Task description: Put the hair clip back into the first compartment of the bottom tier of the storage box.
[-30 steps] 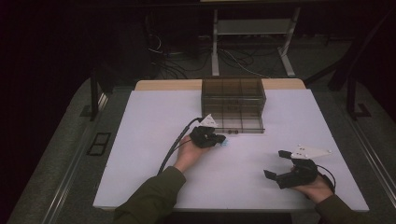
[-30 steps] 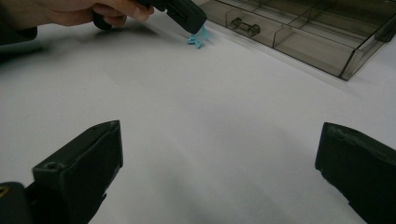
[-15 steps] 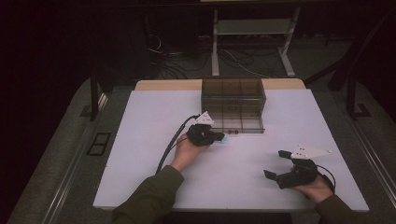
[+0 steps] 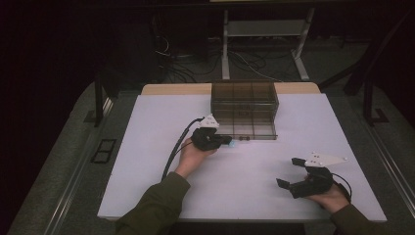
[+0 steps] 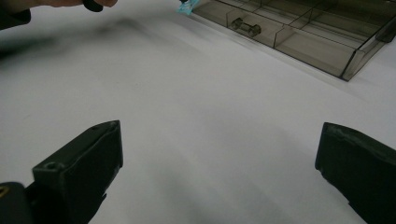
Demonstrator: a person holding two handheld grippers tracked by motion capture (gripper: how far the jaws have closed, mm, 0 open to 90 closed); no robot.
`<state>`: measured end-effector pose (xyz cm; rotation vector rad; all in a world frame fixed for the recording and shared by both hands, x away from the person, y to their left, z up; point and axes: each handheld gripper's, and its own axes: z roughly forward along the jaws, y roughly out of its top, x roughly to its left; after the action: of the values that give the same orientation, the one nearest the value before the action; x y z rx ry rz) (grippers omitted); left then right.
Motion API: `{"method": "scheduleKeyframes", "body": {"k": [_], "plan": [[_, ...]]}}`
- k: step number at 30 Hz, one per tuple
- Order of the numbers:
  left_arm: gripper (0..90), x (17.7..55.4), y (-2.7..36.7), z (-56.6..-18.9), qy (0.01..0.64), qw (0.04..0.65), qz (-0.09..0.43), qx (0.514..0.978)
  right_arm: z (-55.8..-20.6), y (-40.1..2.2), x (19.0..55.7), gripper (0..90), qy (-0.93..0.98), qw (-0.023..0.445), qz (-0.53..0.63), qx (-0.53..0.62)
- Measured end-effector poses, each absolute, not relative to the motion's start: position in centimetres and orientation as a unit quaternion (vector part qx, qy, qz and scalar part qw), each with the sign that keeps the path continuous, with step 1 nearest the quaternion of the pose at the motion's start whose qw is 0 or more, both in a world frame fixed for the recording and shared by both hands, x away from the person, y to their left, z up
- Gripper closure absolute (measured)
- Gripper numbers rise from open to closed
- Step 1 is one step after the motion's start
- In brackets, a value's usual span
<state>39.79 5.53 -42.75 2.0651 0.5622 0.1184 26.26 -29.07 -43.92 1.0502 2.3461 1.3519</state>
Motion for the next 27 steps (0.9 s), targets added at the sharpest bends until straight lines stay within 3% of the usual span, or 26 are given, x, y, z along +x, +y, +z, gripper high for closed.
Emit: {"method": "scheduleKeyframes", "body": {"k": [27], "plan": [[89.4,40.7,7.3,-41.6,0.251,0.496,0.069,0.829,-43.9,-29.0,26.3,0.3,0.802,0.119,0.462,0.359]]}}
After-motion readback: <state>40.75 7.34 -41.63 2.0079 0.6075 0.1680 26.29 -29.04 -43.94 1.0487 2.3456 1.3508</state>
